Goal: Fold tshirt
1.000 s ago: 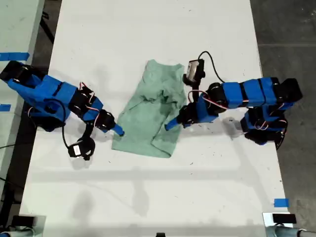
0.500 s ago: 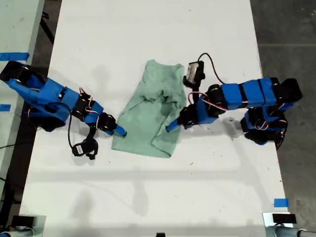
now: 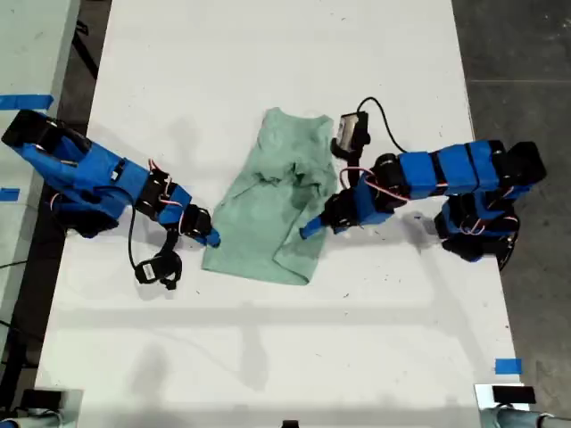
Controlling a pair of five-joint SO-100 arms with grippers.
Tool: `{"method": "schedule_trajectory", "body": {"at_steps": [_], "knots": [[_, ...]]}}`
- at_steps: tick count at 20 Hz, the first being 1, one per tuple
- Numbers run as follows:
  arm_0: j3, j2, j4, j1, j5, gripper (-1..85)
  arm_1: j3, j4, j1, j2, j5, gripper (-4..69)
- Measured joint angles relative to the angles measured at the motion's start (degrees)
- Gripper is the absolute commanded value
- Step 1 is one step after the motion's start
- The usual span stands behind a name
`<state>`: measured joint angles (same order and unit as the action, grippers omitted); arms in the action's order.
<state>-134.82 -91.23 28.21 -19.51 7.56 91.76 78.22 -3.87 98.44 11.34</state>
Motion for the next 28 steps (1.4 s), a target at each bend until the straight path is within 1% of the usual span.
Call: {"method": "schedule_trajectory", "body": {"at_steps": [1,4,6,7,10,14,16,17,19,23,25,26,27,28], "knots": [[1.32,2.37,-0.7,0.0,0.0,0.1,0.09,0.0,0.0,0.0,0.0,28.1],[6.94,10.72,-3.69,0.09,0.0,0.1,0.53,0.0,-0.09,0.0,-0.18,28.1],[11.69,12.48,2.02,0.18,0.7,0.1,1.05,0.0,-0.18,0.0,-0.7,28.2],[14.85,12.39,7.21,0.0,1.32,0.1,1.23,0.0,-0.18,0.0,-0.88,28.2],[19.16,6.06,26.63,0.18,4.13,0.1,2.9,-1.76,-0.88,0.79,-1.32,28.1],[20.48,-4.75,48.16,0.26,5.54,0.1,7.12,-4.13,-1.32,5.1,-1.85,27.9],[24.43,-5.19,52.56,0.7,5.45,0.1,8.79,-4.57,-1.41,6.77,-2.11,27.8],[26.63,-4.48,53.44,1.05,5.19,0.1,9.32,-4.75,-1.41,7.47,-2.2,27.8],[30.23,-1.58,51.68,1.58,3.52,0.1,10.2,-5.19,-1.41,8.09,-2.29,27.8],[41.75,9.67,43.15,1.67,-5.19,0.0,11.16,-5.27,-1.41,8.09,-2.64,27.8],[45.97,15.29,35.68,1.67,-10.55,0.0,11.25,-5.27,-1.41,8.26,-2.72,27.7],[47.29,18.46,31.99,1.67,-12.04,0.0,11.43,-5.27,-1.41,8.88,-2.72,27.7],[47.72,21.53,29.27,1.67,-13.01,1.3,11.43,-5.27,-1.41,9.4,-2.81,27.6],[47.81,23.91,26.89,2.11,-13.89,8.9,11.43,-5.27,-1.41,9.58,-2.9,27.6]]}}
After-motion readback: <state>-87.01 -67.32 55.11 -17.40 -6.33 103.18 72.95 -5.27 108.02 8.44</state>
